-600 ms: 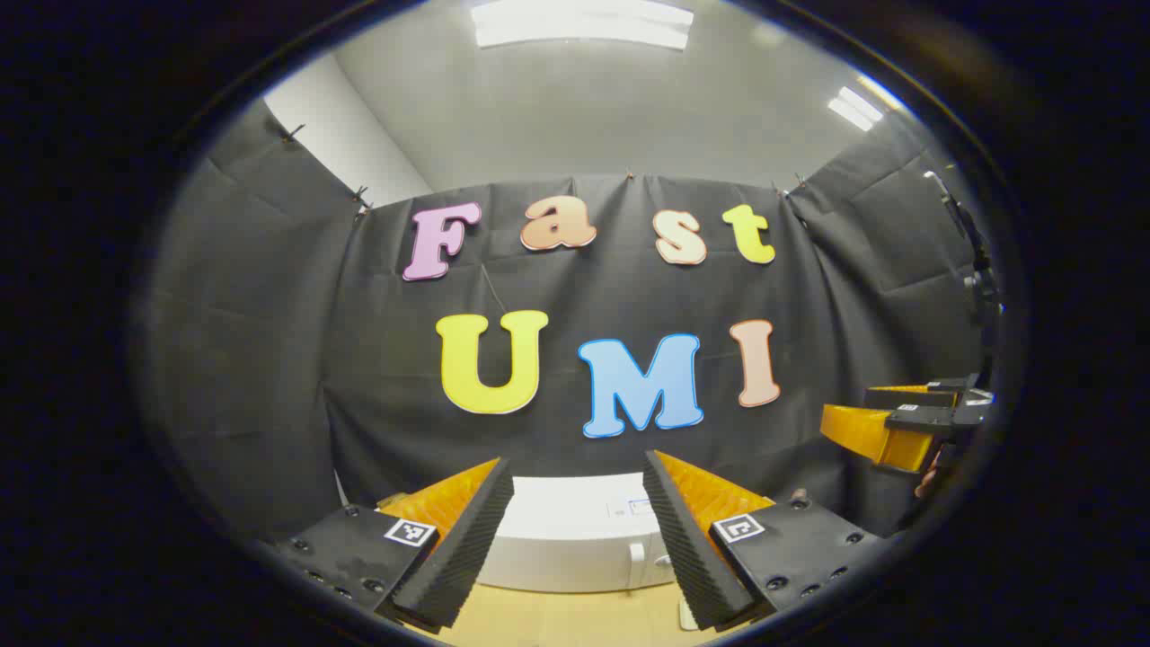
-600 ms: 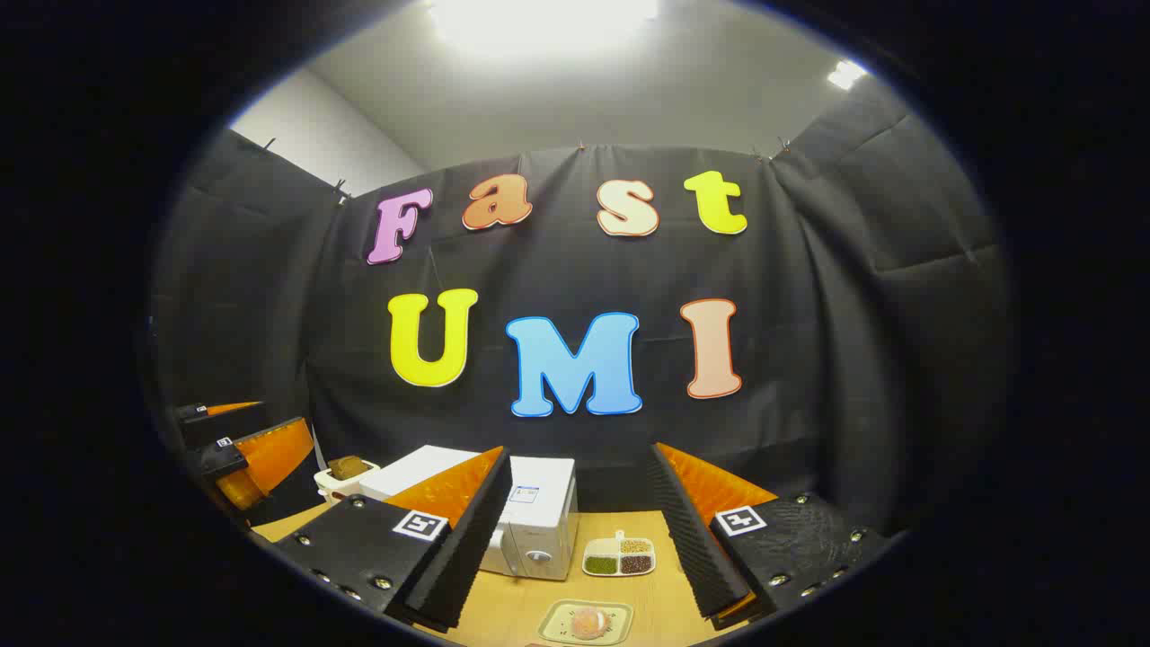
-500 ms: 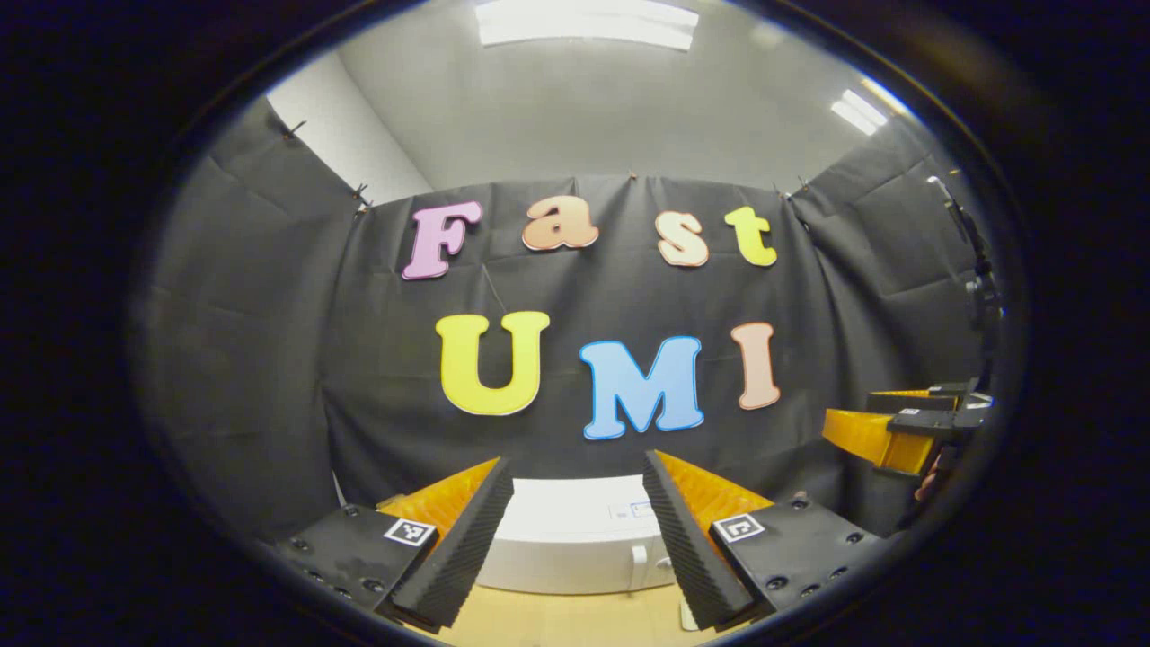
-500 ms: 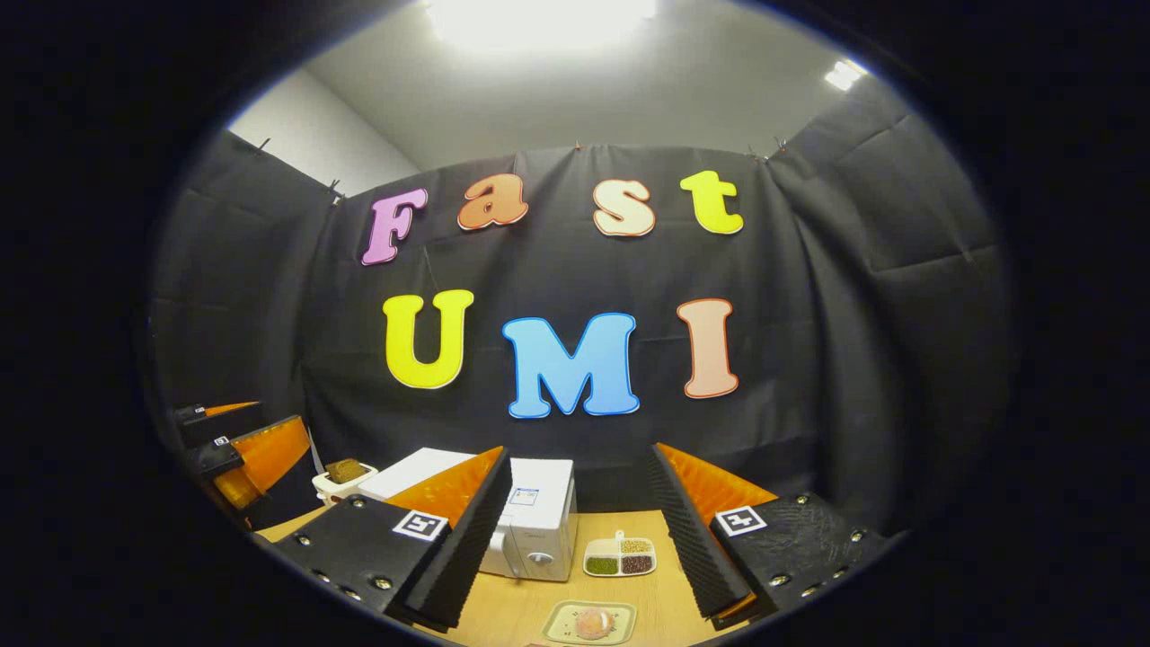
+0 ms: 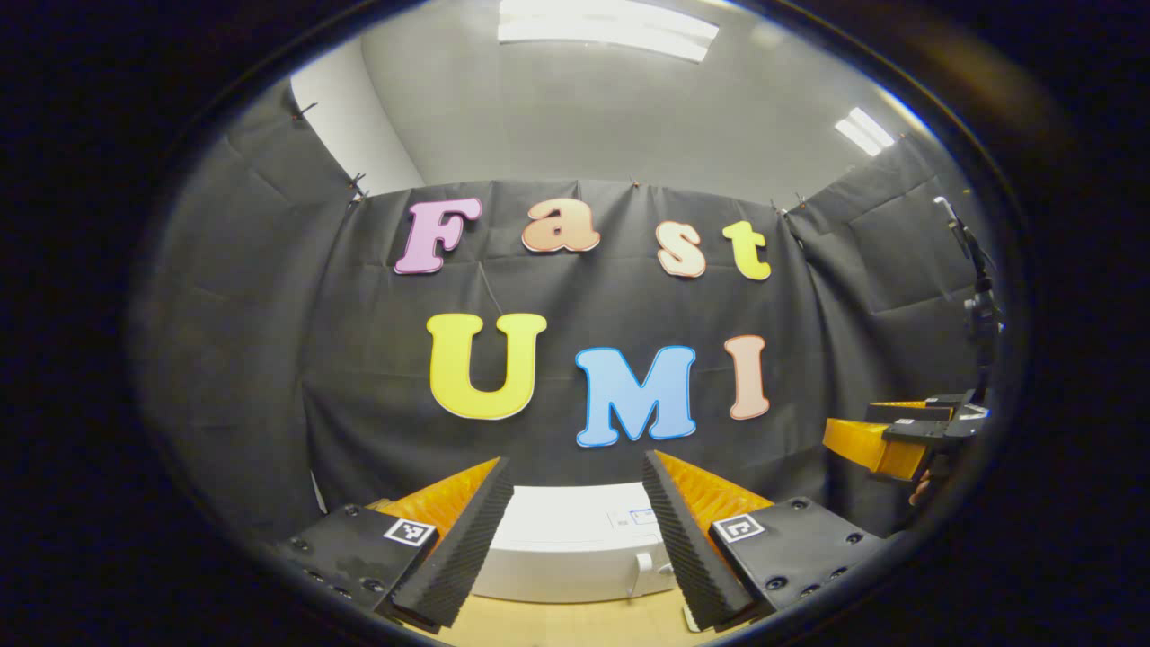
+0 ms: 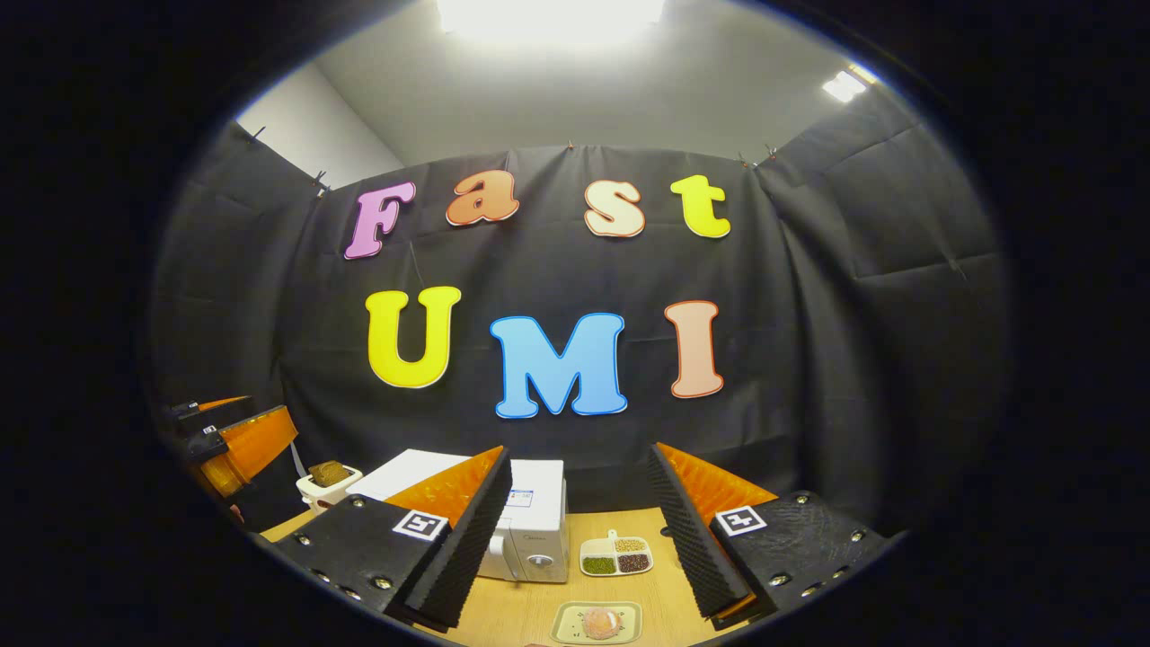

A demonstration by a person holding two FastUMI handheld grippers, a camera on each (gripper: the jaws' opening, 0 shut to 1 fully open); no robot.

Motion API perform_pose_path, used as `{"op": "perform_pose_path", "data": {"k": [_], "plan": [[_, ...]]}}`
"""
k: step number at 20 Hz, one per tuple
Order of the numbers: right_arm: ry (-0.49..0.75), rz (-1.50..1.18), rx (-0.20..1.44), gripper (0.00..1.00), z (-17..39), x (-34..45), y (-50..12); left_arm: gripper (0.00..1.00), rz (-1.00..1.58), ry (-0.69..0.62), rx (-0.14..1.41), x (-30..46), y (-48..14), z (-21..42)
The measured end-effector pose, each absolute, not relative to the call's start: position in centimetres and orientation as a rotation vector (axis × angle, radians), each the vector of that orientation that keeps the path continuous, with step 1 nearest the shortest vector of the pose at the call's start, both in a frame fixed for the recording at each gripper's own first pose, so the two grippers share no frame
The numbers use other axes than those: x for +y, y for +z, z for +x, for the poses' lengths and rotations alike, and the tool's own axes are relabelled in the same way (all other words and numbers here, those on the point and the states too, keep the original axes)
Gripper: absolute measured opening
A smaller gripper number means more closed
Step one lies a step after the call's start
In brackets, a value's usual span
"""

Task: Open the microwave oven with the left hand, put the food in, and close the microwave oven.

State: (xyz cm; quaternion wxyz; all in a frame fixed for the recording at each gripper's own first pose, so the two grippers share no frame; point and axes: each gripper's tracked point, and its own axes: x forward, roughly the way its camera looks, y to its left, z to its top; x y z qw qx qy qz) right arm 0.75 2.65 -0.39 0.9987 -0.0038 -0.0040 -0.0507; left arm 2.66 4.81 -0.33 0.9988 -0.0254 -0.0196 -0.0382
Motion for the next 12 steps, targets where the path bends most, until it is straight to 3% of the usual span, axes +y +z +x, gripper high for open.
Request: {"op": "perform_pose_path", "data": {"k": [6,12], "plan": [[-0.101,-0.009,-0.006,0.93,2.6,2.3,-1.1,0.95,-0.076,-0.083,-0.057,4.3,-1.4,5.1],[-0.083,-0.004,-0.028,0.93,4.6,0.4,-1.5,0.96,-0.067,-0.094,-0.015,0.3,-8.4,8.0]]}}
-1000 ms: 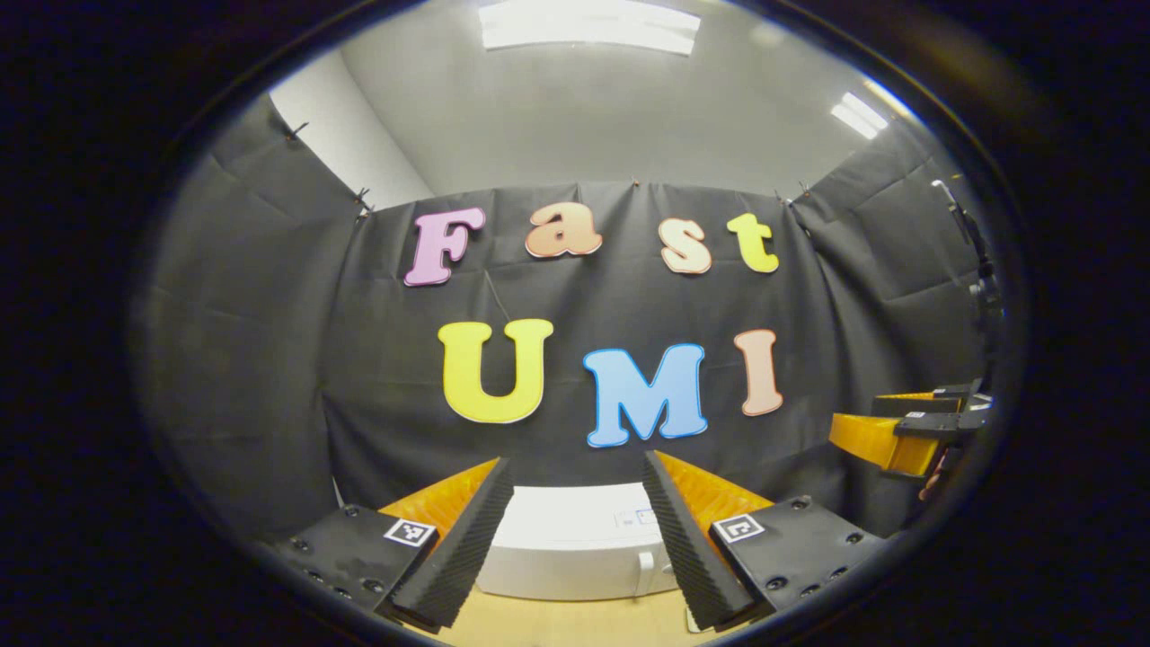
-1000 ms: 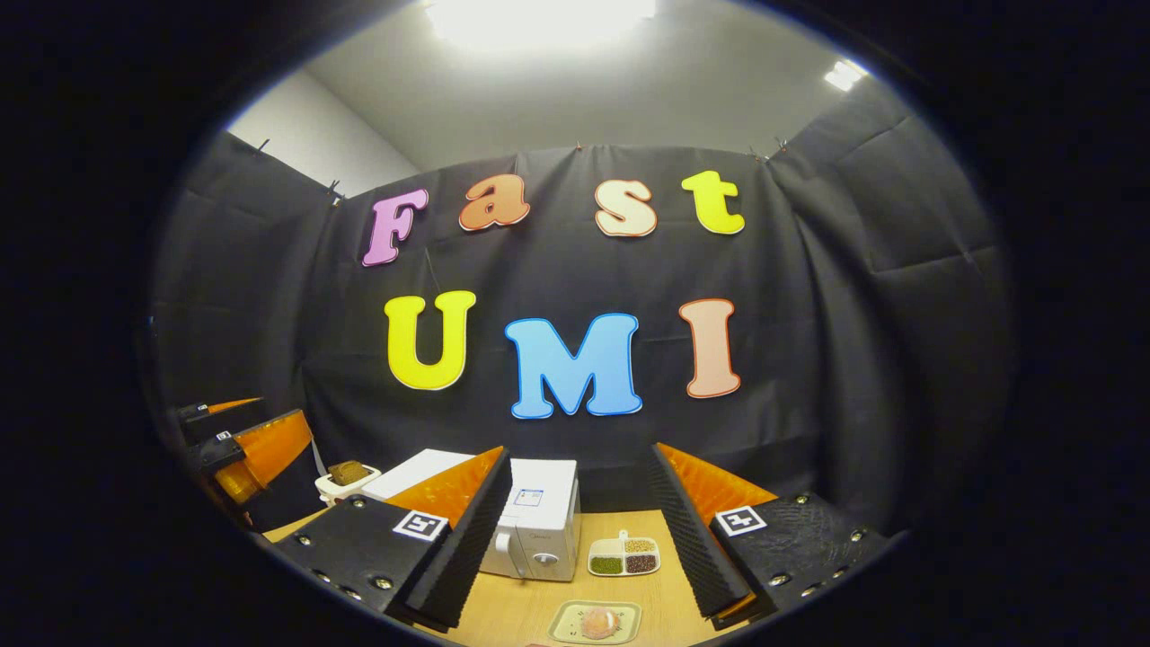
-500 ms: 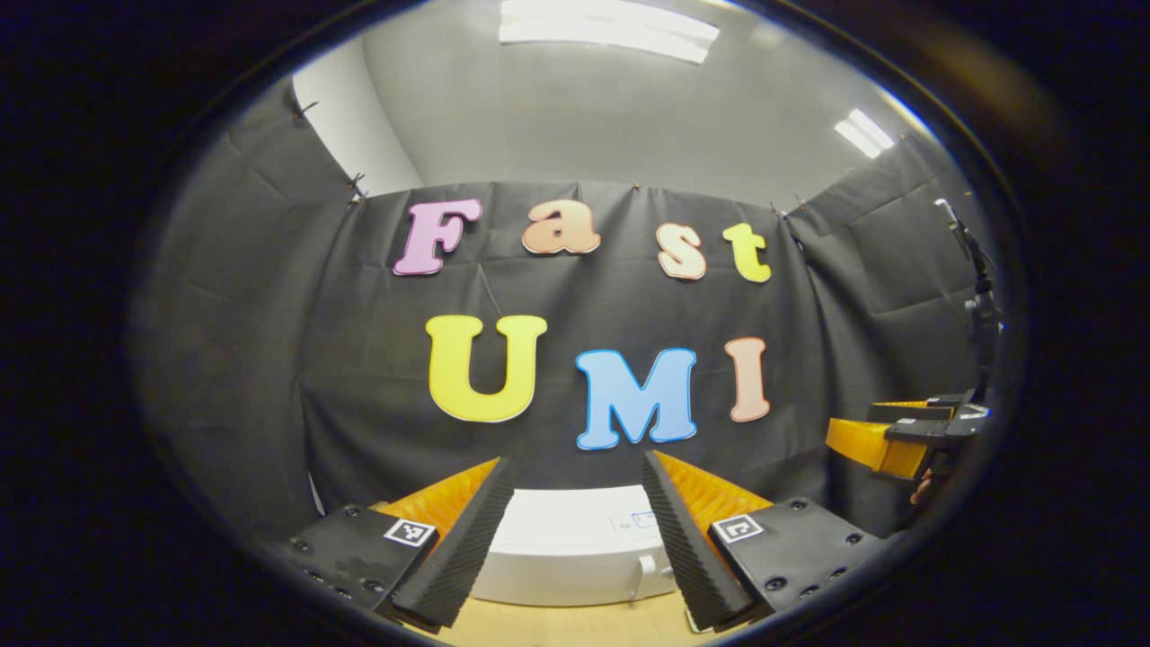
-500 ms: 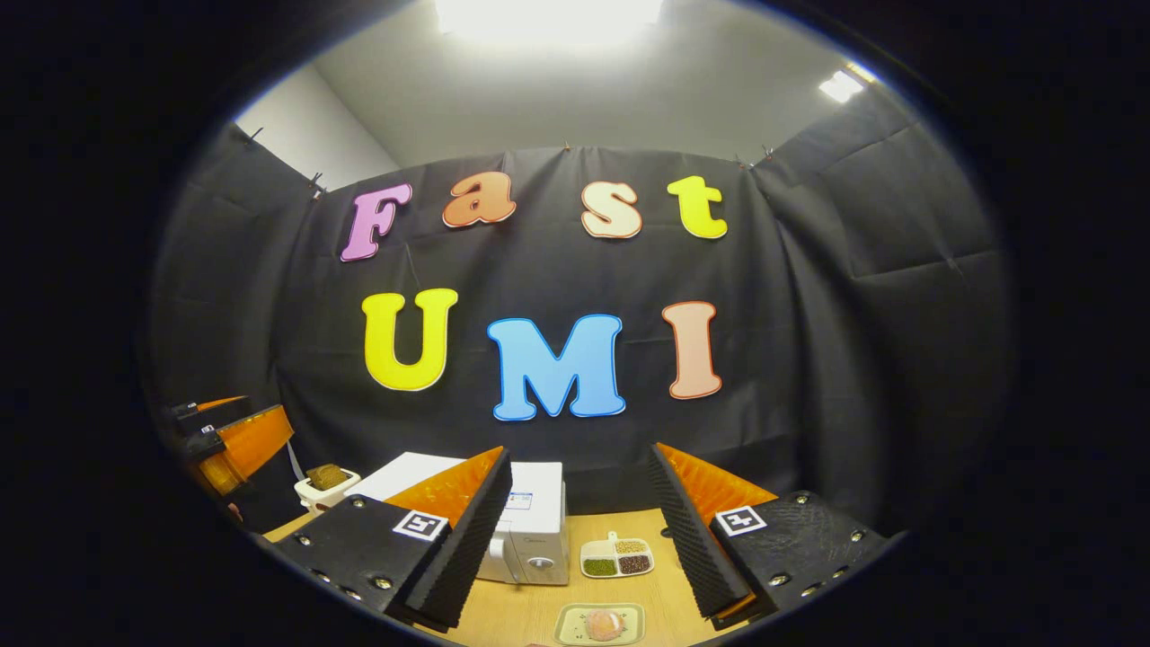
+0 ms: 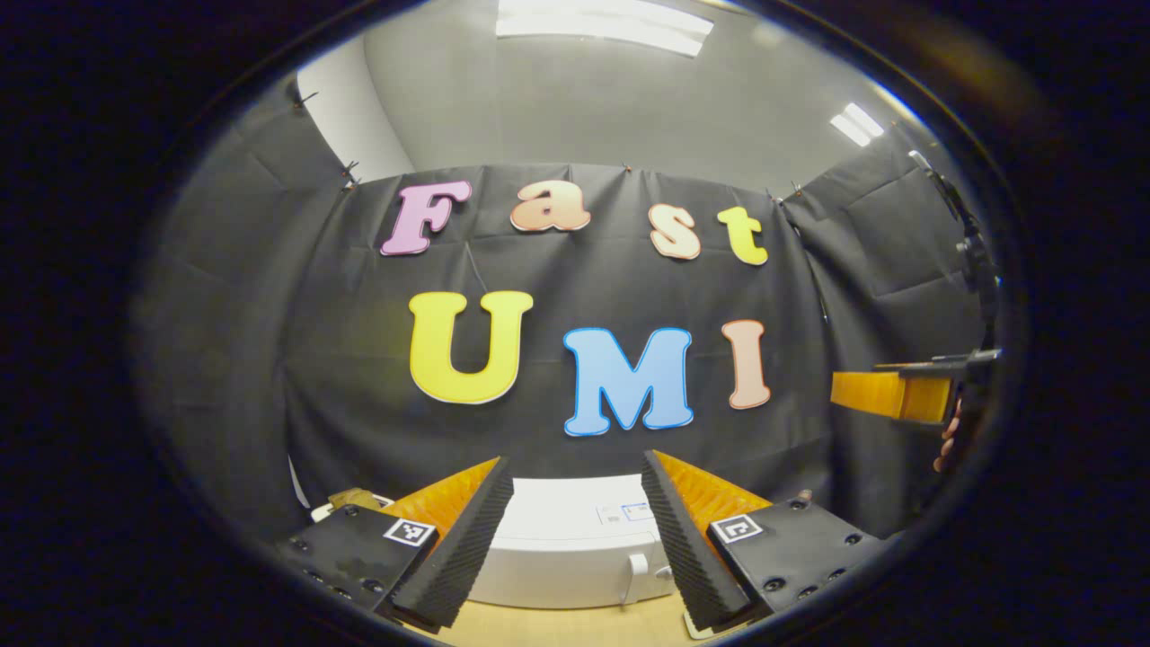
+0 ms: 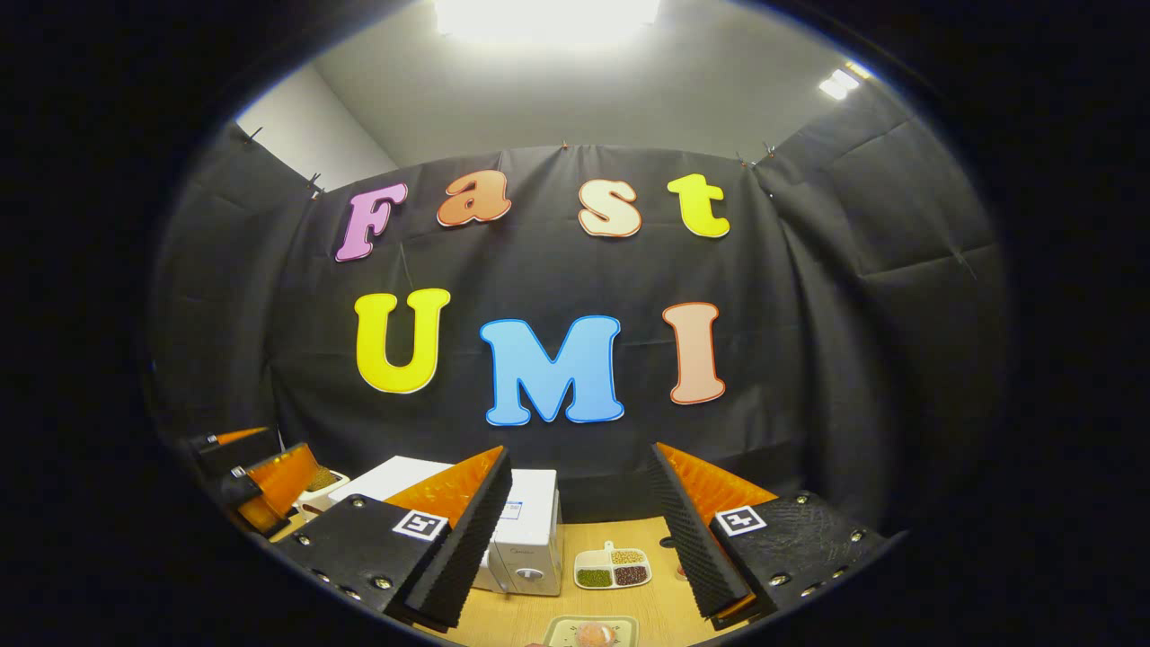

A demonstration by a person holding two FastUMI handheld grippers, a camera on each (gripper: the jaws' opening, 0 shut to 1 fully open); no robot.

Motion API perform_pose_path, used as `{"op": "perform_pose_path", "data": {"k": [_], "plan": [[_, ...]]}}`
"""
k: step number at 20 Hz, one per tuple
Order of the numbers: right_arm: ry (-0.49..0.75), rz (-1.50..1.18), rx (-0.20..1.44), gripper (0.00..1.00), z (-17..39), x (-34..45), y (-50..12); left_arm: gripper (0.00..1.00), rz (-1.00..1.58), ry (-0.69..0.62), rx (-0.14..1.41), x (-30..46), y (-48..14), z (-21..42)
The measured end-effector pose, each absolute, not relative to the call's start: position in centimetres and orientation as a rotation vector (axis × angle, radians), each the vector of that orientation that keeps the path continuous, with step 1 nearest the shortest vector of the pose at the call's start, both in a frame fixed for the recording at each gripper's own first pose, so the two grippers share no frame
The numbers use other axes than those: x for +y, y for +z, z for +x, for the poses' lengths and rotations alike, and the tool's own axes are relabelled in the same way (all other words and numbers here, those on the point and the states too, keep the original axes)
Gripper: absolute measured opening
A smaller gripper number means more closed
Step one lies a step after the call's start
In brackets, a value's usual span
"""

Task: Open the microwave oven with the left hand, put the food in, and close the microwave oven.

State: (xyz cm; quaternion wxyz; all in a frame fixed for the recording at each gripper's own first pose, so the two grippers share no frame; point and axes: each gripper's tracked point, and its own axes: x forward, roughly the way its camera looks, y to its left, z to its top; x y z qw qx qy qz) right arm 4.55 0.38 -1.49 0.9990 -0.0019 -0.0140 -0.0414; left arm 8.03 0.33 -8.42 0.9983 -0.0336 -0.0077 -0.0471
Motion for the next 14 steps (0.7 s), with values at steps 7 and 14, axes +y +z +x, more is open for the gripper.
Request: {"op": "perform_pose_path", "data": {"k": [7,14], "plan": [[-0.092,-0.039,0.006,0.93,5.6,-2.1,-3.5,0.96,-0.038,-0.185,0.099,-6.5,-20.6,11.9],[-0.153,-0.06,0.031,0.93,4.7,-5.2,-3.8,0.98,-0.087,-0.211,0.387,-10.7,-35.5,14.8]]}}
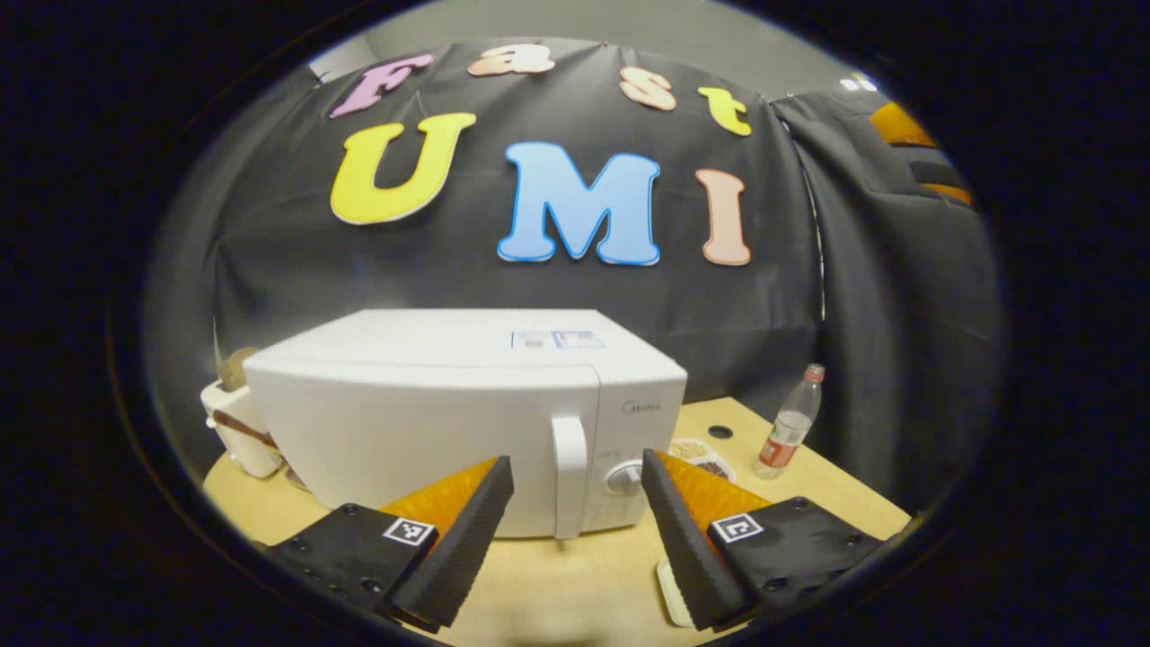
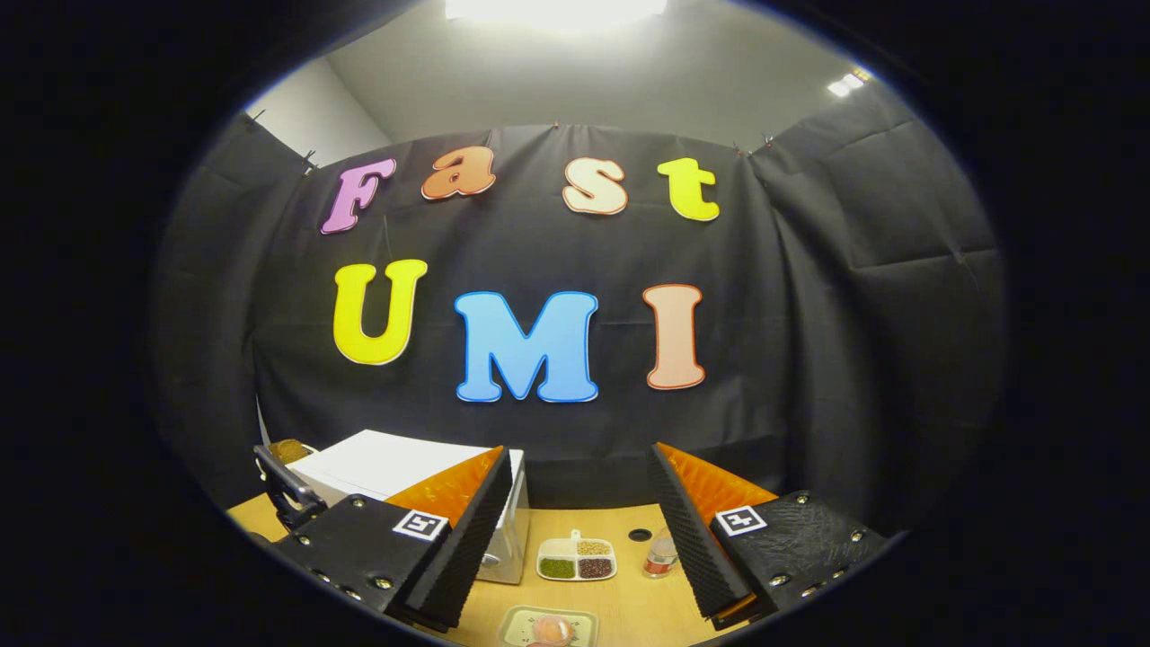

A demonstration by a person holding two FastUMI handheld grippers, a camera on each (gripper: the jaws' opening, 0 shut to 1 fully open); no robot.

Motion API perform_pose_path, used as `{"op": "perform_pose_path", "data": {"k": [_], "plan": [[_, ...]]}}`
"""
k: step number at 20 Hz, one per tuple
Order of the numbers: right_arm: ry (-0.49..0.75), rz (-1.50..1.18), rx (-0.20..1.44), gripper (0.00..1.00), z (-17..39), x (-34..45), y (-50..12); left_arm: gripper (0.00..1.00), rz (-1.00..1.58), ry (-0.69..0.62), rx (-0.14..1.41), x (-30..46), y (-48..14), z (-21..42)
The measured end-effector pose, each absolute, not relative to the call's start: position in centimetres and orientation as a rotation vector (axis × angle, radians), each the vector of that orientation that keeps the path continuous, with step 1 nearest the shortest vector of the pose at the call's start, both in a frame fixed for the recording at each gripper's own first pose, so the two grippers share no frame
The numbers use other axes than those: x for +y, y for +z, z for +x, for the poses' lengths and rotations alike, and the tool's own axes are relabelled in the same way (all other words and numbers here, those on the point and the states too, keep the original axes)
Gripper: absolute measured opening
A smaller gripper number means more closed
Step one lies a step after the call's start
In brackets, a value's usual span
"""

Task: Open the microwave oven with the left hand, put the food in, and close the microwave oven.

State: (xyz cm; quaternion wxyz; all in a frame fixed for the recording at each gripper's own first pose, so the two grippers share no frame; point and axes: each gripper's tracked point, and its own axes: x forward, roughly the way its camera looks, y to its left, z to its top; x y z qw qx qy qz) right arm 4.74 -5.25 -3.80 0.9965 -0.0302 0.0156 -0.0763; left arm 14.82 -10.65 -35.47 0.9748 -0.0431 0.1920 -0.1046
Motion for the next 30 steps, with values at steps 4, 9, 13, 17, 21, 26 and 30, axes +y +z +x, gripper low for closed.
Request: {"op": "perform_pose_path", "data": {"k": [4,9,13,17,21,26,30], "plan": [[-0.213,-0.069,0.043,0.93,4.2,-7.6,-4.1,0.96,-0.06,-0.217,0.413,-11.2,-38.0,16.1],[-0.266,-0.068,0.054,0.93,3.5,-9.5,-4.2,0.93,-0.087,-0.187,0.456,-11.3,-40.3,18.3],[-0.287,-0.072,0.058,0.93,3.1,-10.2,-4.3,0.35,-0.05,-0.208,0.504,-12.3,-41.1,19.0],[-0.282,-0.07,0.057,0.92,2.8,-10.0,-4.5,0.24,-0.022,-0.212,0.525,-12.1,-40.8,18.6],[-0.272,-0.075,0.057,0.92,2.6,-9.5,-4.5,0.16,-0.016,-0.224,0.536,-12.1,-40.6,18.4],[-0.256,-0.071,0.063,0.93,2.4,-9.0,-4.8,0.07,0.002,-0.253,0.543,-12.0,-40.6,18.3],[-0.251,-0.068,0.059,0.93,2.2,-9.0,-4.9,0.06,0.023,-0.306,0.526,-11.0,-40.1,13.4]]}}
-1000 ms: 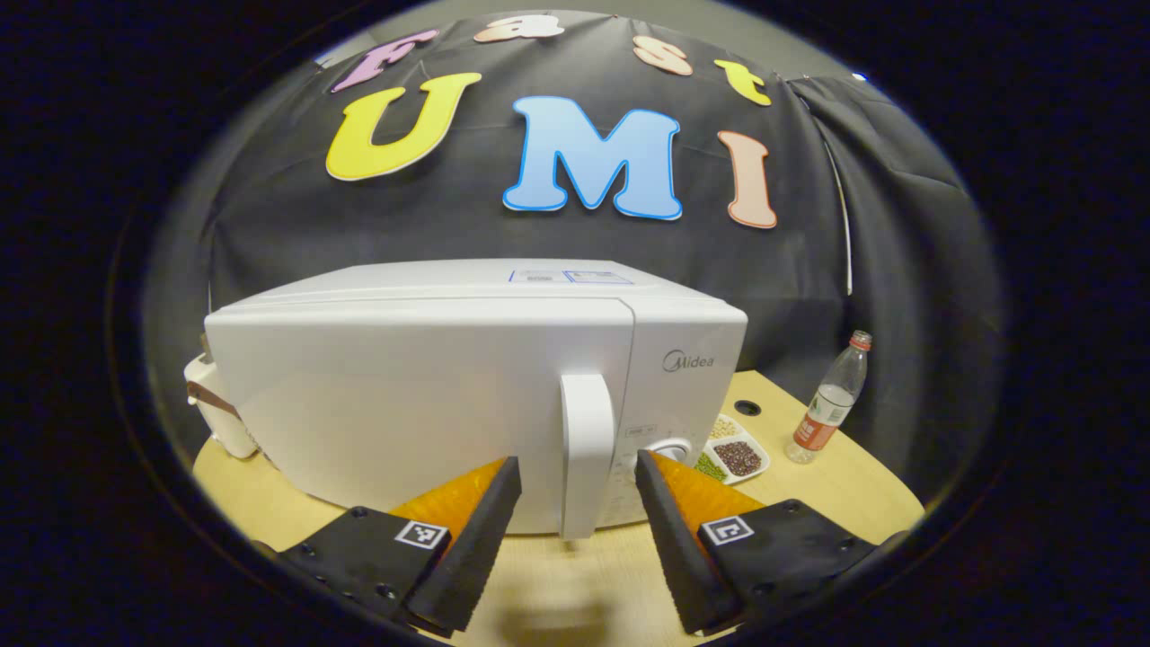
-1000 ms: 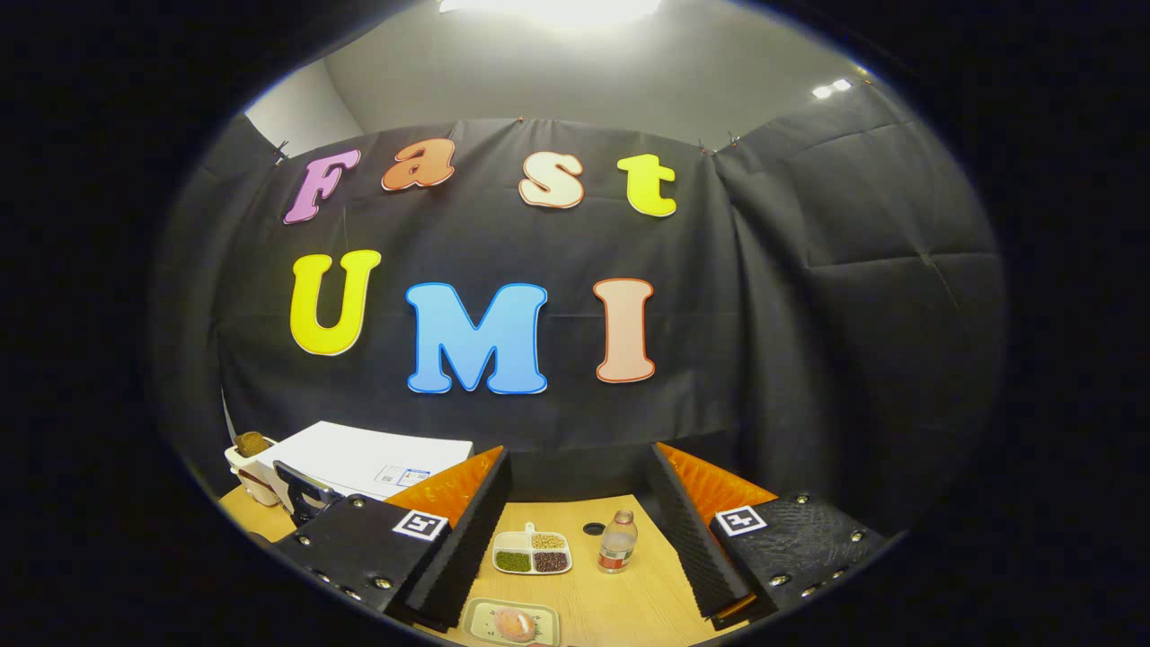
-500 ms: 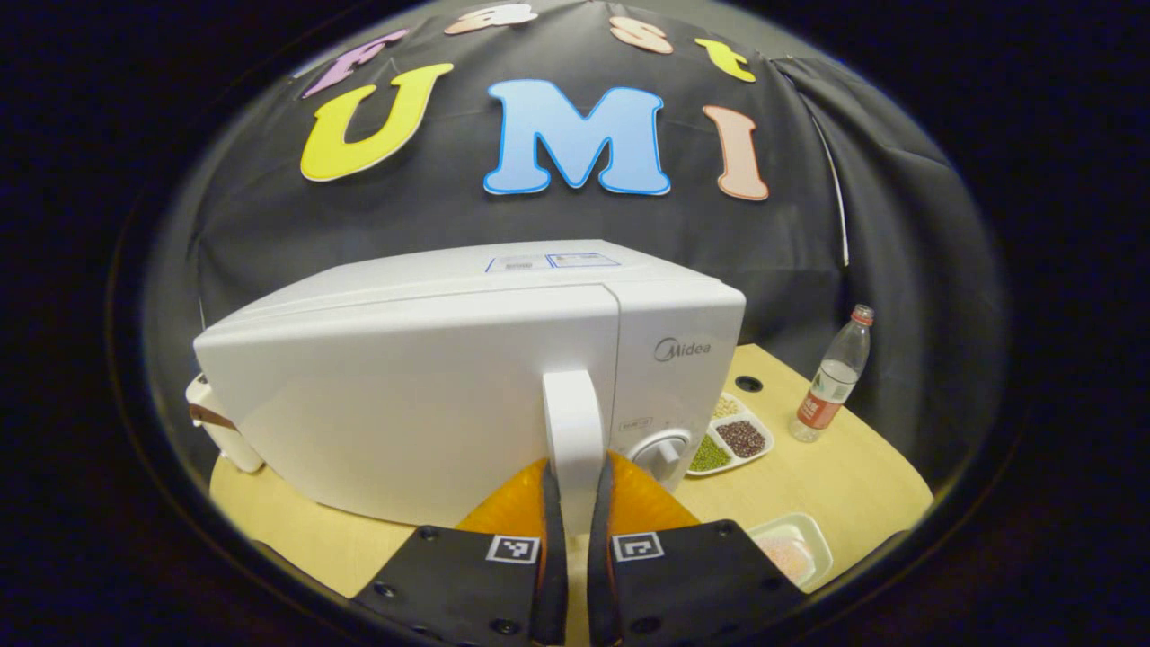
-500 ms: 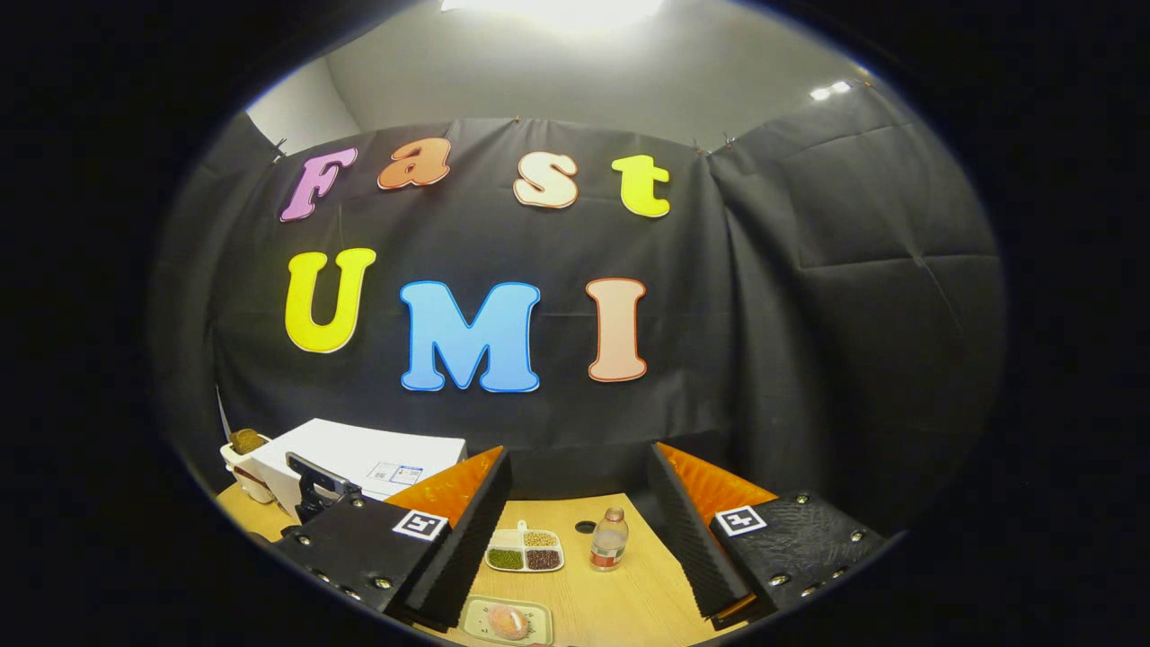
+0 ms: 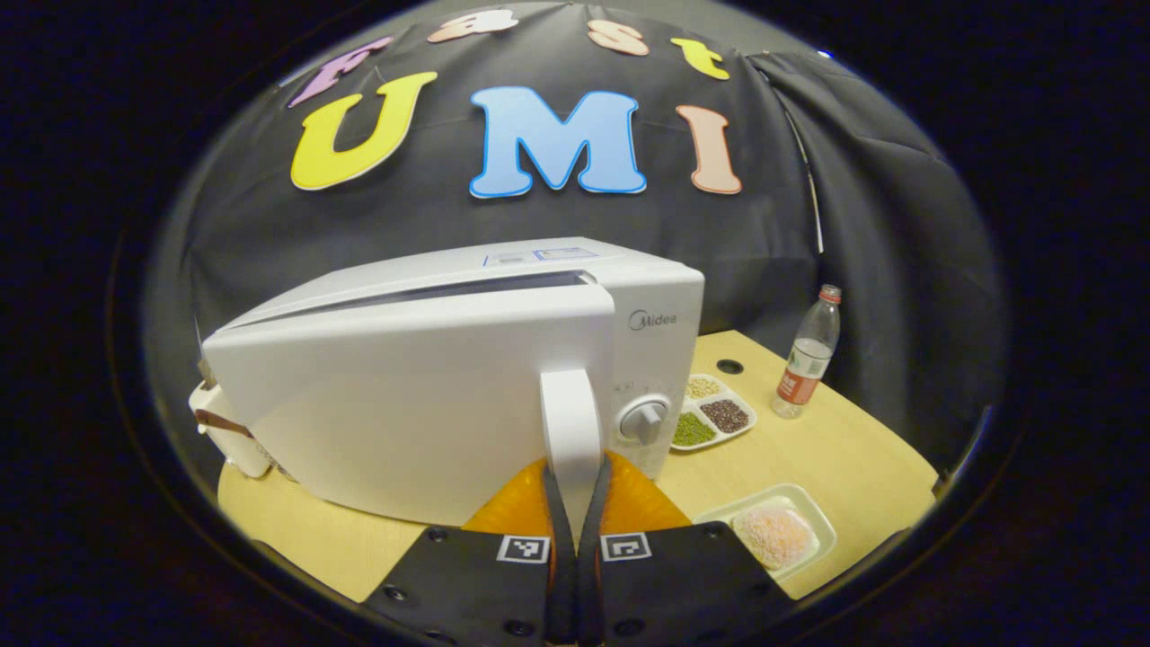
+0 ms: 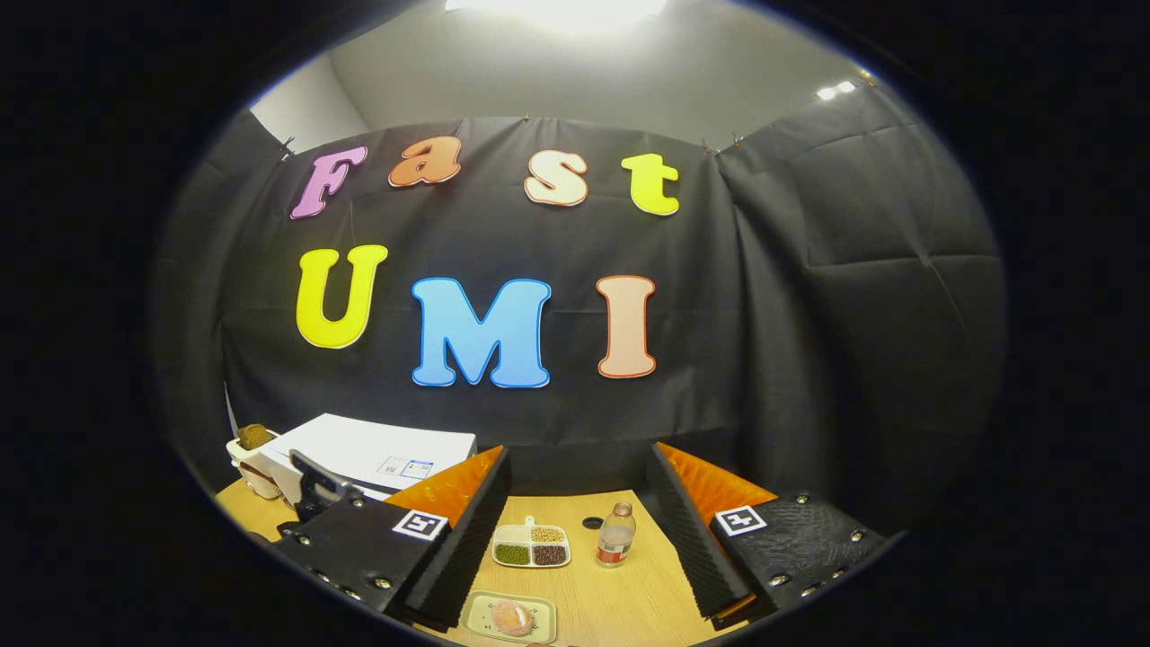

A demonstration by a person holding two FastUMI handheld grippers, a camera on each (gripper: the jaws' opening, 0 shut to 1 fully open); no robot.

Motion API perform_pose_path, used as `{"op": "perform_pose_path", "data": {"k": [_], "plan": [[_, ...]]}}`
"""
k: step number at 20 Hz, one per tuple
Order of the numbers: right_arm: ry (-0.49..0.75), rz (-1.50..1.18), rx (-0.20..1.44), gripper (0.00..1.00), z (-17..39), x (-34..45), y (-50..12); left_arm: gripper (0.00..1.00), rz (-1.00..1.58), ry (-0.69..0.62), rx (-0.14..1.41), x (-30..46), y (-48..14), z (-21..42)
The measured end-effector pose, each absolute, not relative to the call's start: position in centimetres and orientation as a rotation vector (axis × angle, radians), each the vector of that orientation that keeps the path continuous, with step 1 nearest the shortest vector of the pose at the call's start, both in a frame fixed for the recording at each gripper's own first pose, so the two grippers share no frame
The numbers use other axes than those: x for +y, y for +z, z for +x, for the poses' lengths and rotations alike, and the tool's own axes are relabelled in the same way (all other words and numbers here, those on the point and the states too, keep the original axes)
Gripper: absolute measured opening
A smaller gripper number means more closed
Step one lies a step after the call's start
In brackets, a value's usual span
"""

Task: Open the microwave oven with the left hand, put the food in, and close the microwave oven.

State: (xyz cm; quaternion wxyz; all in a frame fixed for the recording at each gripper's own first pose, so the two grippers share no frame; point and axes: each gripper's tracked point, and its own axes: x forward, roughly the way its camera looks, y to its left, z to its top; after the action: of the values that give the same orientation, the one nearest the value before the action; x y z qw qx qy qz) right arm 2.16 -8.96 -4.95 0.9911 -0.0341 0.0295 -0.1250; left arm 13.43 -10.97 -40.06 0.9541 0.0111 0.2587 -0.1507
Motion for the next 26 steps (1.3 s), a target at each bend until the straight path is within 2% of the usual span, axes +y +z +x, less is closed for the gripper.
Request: {"op": "perform_pose_path", "data": {"k": [14,21,26], "plan": [[-0.044,0.0,0.108,0.93,3.5,-0.2,-8.0,0.07,0.061,-0.63,0.647,-2.0,-38.9,-1.1],[-0.001,0.064,0.213,0.93,3.5,2.5,-12.7,0.07,0.105,-0.703,0.746,7.2,-39.0,-7.2],[-0.033,0.076,0.379,0.93,3.1,2.3,-19.5,0.08,0.13,-0.663,0.789,15.6,-39.3,-9.6]]}}
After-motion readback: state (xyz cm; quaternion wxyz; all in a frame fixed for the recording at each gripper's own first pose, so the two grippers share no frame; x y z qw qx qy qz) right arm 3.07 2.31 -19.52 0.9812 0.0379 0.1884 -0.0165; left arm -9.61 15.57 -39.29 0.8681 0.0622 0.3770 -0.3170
